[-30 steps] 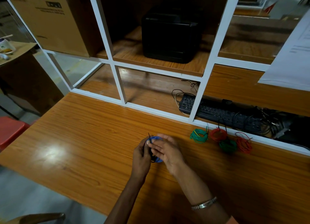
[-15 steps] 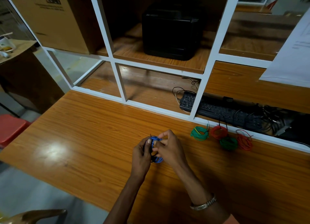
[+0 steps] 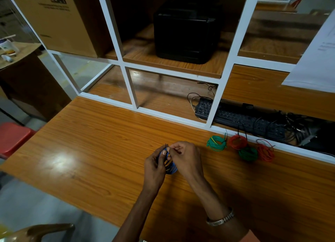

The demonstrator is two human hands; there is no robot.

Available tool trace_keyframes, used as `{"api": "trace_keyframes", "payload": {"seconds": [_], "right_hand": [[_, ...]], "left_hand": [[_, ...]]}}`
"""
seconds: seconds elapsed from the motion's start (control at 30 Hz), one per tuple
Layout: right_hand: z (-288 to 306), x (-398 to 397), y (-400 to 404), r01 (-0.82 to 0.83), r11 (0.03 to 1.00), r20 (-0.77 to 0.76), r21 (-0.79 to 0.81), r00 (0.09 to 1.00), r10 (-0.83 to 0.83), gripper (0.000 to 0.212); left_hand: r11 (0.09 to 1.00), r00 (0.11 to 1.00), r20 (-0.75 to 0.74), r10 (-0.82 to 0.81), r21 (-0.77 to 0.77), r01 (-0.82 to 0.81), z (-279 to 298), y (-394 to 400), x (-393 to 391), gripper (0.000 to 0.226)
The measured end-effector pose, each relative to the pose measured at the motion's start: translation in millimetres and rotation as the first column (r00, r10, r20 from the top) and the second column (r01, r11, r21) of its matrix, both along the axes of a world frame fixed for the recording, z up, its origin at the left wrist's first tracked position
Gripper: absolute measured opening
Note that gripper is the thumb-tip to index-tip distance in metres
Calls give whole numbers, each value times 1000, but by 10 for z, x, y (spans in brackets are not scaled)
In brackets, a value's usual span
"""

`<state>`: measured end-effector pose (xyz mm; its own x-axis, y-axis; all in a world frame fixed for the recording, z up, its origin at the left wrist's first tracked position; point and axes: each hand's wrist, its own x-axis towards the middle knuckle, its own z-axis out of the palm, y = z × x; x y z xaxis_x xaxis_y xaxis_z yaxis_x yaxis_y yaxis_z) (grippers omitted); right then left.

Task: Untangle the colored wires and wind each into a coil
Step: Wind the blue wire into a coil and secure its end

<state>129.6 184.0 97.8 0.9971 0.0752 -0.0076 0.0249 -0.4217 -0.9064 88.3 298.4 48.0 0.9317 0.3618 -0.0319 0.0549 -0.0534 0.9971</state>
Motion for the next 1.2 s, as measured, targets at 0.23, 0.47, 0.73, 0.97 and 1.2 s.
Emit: {"api": "trace_keyframes", "payload": {"seconds": [0.23,0.47,0.73,0.97,1.2], "right_hand": [[-25,25,-16,-56,976,-87,213,993,76,9],[78,54,-114,27,900,-382,436,910,158,12],[51,162,-196,93,901,-597,424,777,201,21],[46,209,-261,130,874,-629,469,743,227,20],[52,211,-275,177,847,-651,502,721,236,17]], "left_hand": [[1000,1000,2,-14,26,14,-26,44,-19,28],[995,998,43,-53,83,49,-36,104,-34,28],[956,987,93,-133,273,103,3,155,-87,30],[929,972,129,-199,340,145,-5,147,-80,31],[922,968,131,-212,355,154,-11,143,-78,31]]}}
